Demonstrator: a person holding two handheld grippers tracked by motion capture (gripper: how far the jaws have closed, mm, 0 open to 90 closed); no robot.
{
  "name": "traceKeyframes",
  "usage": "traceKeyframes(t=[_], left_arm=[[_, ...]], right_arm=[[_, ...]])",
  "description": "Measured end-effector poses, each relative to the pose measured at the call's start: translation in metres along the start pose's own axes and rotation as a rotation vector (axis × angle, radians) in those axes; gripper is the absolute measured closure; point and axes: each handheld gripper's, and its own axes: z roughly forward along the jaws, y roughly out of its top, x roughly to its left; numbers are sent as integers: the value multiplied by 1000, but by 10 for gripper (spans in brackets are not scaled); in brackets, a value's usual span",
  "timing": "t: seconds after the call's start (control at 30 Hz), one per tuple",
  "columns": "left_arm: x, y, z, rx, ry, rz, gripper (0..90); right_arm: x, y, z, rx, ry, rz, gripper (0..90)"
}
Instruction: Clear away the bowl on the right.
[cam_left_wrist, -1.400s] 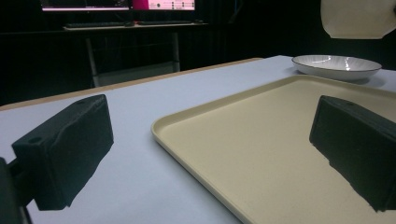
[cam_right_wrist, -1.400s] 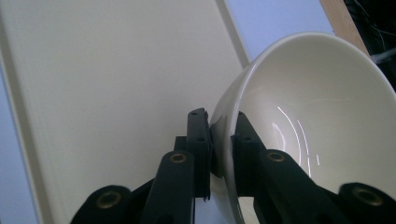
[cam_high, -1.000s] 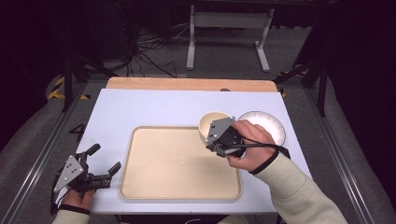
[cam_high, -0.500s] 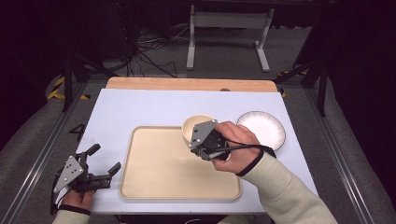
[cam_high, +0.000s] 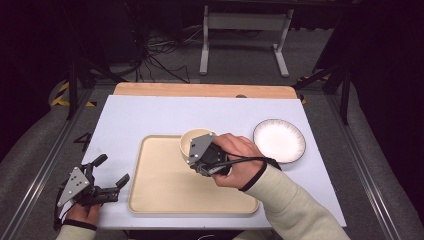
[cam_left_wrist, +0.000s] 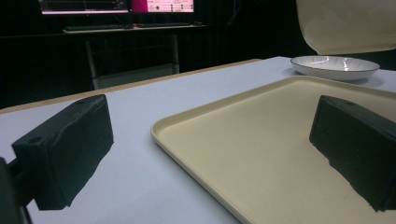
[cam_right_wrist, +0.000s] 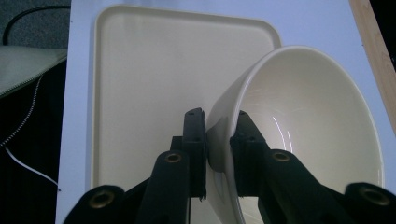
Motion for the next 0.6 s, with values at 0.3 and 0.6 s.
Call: traceKeyframes(t=[0.3, 0.6], left_arm=[[0, 0, 0, -1, -2, -1, 2], [0, 0, 0, -1, -2, 0, 2]], right_arm=[[1, 3, 24, 15, 27, -17, 781], [2, 2, 47, 41, 42, -27, 781]])
